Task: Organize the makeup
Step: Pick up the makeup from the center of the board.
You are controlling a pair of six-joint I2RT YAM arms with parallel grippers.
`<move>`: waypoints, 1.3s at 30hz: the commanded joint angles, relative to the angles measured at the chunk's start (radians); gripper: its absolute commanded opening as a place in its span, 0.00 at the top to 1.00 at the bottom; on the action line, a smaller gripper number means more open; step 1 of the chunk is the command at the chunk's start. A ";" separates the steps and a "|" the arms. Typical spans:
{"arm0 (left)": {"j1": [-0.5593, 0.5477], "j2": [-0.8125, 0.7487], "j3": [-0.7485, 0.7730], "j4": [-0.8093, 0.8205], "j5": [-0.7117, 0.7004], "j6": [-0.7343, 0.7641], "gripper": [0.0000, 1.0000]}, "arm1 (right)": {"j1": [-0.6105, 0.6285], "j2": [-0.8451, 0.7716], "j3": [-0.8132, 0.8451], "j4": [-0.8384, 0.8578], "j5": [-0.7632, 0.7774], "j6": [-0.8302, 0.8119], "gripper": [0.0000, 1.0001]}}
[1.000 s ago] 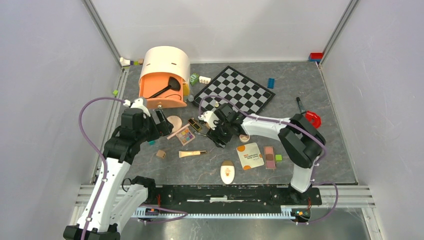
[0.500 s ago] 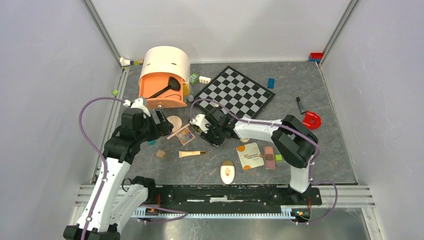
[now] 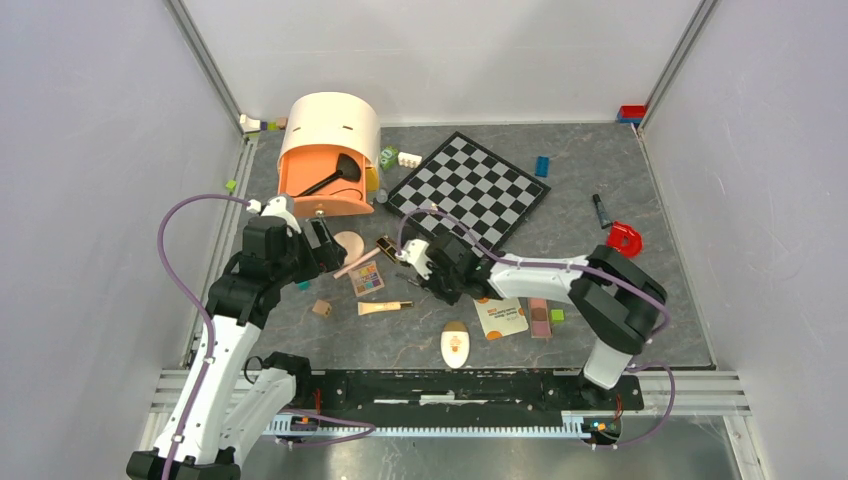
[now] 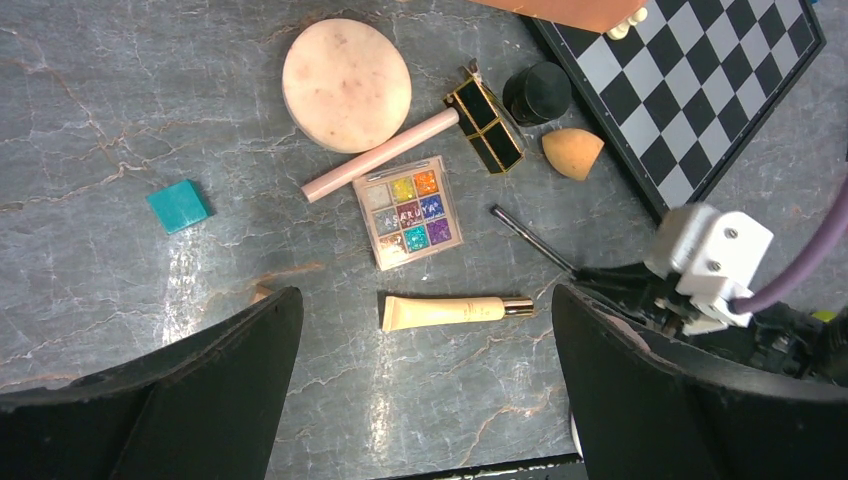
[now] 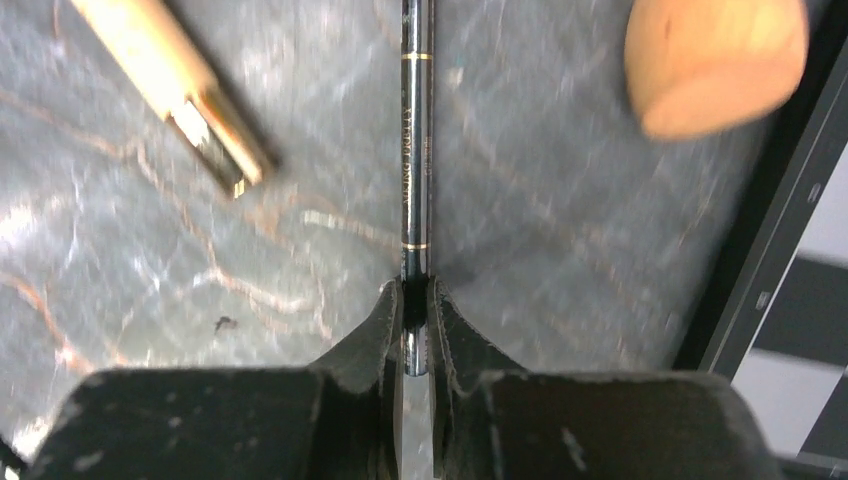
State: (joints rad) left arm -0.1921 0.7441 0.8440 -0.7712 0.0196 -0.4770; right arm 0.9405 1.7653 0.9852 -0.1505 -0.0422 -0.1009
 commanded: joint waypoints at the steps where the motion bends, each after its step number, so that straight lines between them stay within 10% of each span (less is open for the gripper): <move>1: -0.001 -0.022 -0.005 0.030 -0.016 0.018 0.00 | 0.003 -0.132 -0.123 -0.054 0.036 0.056 0.99; 16: -0.051 -0.186 -0.131 0.294 0.167 -0.254 0.00 | 0.009 -0.633 -0.403 0.461 -0.091 0.651 1.00; 23: -0.458 -0.114 -0.101 0.416 -0.138 -0.304 0.02 | 0.031 -0.625 -0.506 0.835 -0.132 0.979 1.00; 39: -0.642 0.004 -0.079 0.535 -0.277 -0.369 0.40 | 0.087 -0.587 -0.550 1.089 -0.196 1.102 1.00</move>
State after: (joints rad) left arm -0.8337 0.7582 0.7258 -0.2989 -0.1917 -0.8005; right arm 1.0149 1.1759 0.4412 0.8303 -0.2096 0.9726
